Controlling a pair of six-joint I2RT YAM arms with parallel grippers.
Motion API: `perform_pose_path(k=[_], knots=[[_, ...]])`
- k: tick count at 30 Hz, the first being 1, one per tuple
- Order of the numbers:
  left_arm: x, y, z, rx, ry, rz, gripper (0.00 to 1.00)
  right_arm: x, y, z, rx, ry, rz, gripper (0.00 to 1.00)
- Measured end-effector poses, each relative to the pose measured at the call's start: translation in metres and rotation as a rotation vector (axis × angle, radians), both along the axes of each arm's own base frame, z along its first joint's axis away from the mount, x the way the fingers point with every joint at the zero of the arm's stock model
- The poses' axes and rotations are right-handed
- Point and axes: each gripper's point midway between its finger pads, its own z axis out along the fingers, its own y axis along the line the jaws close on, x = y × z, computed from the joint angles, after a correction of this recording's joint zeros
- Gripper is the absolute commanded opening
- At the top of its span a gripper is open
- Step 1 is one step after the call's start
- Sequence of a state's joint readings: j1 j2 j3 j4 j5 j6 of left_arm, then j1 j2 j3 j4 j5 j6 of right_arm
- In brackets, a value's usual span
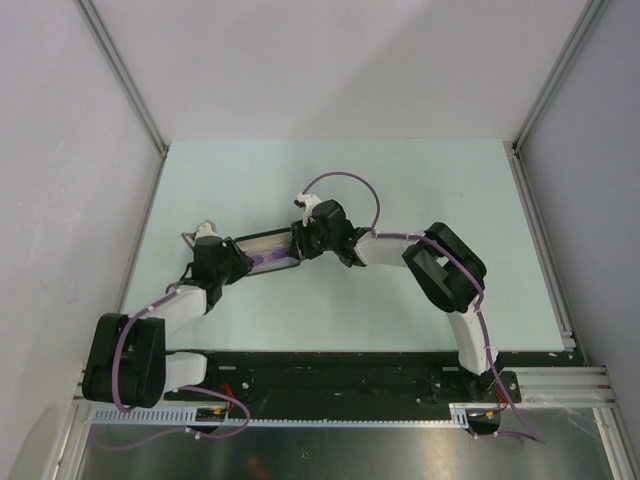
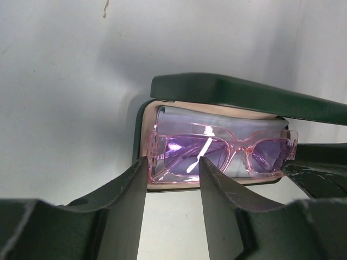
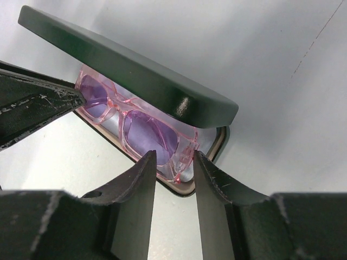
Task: Organize the sunglasses
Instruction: Adjust the sunglasses and the sunglasses case.
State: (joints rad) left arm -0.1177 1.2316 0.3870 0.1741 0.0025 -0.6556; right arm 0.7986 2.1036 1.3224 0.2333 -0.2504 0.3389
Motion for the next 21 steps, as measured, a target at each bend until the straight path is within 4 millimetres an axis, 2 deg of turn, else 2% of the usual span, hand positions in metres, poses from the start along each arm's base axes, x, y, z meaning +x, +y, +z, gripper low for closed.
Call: perform_pose_path(k=[13,21], knots=[[-0.0018,-0.0009,-0.0039,0.002,0.016,-0.004,0.48,-0.0027,-0.0021,-0.0043,-0.019,0.011,-0.003,0.39],[-0.0012,0.0000,-0.0031,0.007,0.020,0.001,0.49,-0.0017,-0.0041,-0.0062,-0.031,0.010,-0.011,0.46]])
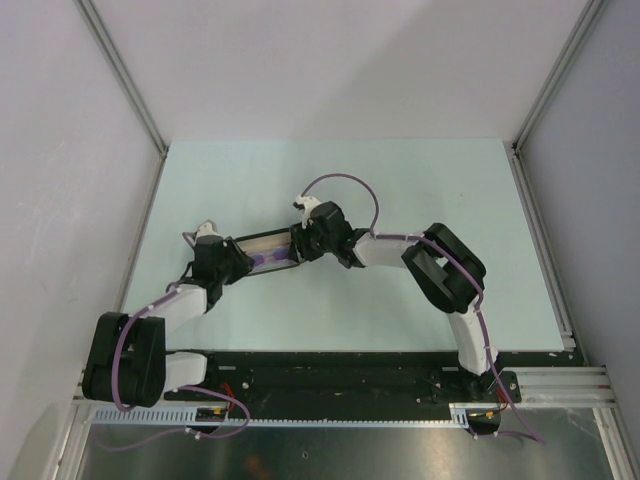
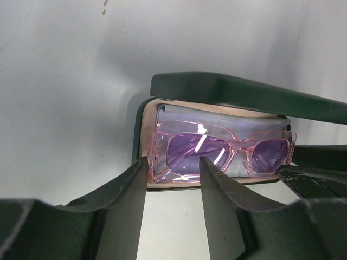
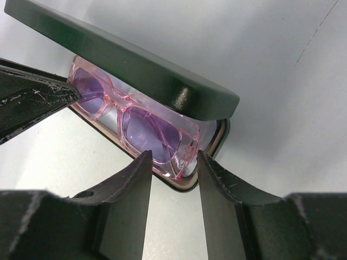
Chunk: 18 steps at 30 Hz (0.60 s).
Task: Organize the sunglasses
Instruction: Adjust the sunglasses and the sunglasses case, then close the case with sunglasses at the center of the board.
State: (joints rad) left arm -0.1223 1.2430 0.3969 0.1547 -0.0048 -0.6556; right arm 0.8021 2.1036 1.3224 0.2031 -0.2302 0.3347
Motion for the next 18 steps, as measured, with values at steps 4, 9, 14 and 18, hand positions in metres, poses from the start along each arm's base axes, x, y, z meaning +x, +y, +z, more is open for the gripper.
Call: perform_pose_path(k=[4,9,14,18], knots=[[0.000,0.000,0.000,0.000,-0.001,0.000,0.50,0.000,0.001,0.002,0.001,-0.010,0.005,0.55],[0.000,0.002,0.006,0.006,-0.014,0.009,0.50,0.005,-0.001,0.013,-0.004,-0.049,-0.013,0.62],[-0.002,0.006,0.011,0.017,-0.022,0.024,0.51,0.012,-0.005,0.030,-0.005,-0.096,-0.039,0.64],[-0.003,0.008,0.012,0.027,-0.019,0.035,0.52,0.014,-0.008,0.037,-0.010,-0.111,-0.049,0.63]])
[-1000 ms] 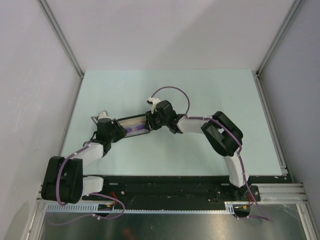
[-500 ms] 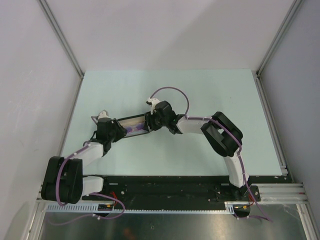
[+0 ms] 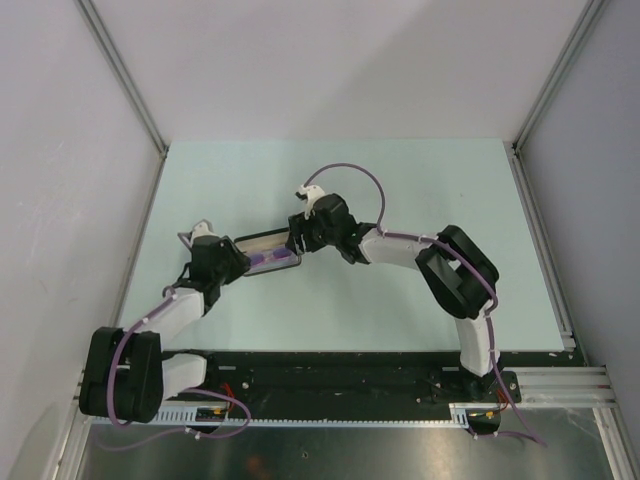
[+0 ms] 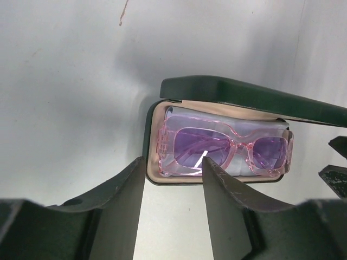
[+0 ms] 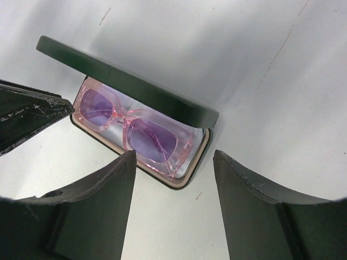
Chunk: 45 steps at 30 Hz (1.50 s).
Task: Organize the sunglasses
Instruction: Close the case with sunglasses at the center of the board.
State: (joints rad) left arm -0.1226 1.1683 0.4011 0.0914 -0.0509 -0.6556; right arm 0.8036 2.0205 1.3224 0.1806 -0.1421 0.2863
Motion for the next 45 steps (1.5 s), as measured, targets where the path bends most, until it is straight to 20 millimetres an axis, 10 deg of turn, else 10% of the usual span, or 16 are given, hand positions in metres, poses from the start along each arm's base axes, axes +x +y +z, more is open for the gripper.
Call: perform_pose_path(k=[17,26,45], knots=[[0.003,0.015,0.066,-0.046,-0.156,0.053,0.82,0.009,-0.017,0.076,0.072,-0.089,-0.047,0.71],[0.046,0.021,0.088,-0.180,-0.117,0.037,0.81,0.051,0.008,0.073,0.079,-0.016,-0.093,0.71],[0.043,0.007,0.042,-0.240,0.048,-0.016,0.81,0.034,0.024,0.018,0.037,0.215,-0.072,0.68]])
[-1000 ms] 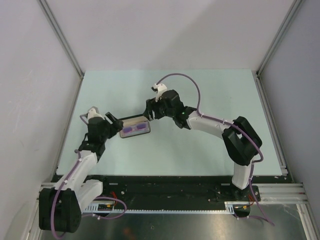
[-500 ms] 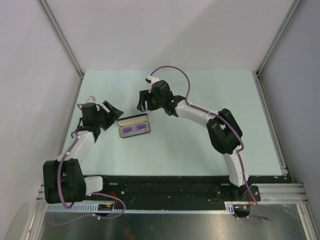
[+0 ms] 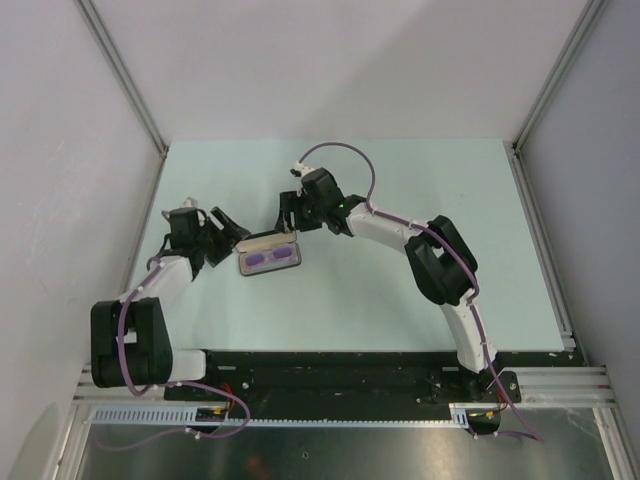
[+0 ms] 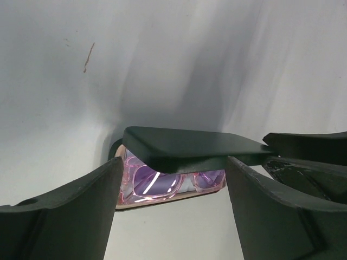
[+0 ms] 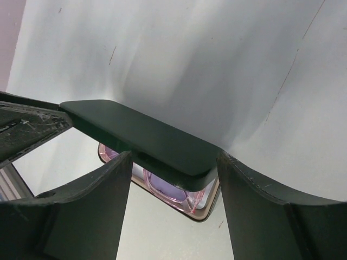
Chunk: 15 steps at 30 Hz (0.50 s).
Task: Organize the sunglasses
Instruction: Close the case with sunglasses at the center of the board.
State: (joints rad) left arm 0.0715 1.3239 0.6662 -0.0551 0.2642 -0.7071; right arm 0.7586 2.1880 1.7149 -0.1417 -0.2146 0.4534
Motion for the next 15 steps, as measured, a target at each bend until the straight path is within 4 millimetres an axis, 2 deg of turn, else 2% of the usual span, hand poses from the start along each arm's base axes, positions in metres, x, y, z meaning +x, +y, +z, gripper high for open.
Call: perform_pose_path(k=[7,15], knots=[[-0.0013,-0.0025,-0.0107,-0.007,0.033,-0.009,0.82,-0.0058,0.0029,-0.0027,0.001,0.014,0.005,0.68],[0.0009,-0.0061,-0.0089,-0.010,0.020,-0.021,0.79,-0.0087,0.0032,-0.0060,-0.001,0.022,0.006,0.63]])
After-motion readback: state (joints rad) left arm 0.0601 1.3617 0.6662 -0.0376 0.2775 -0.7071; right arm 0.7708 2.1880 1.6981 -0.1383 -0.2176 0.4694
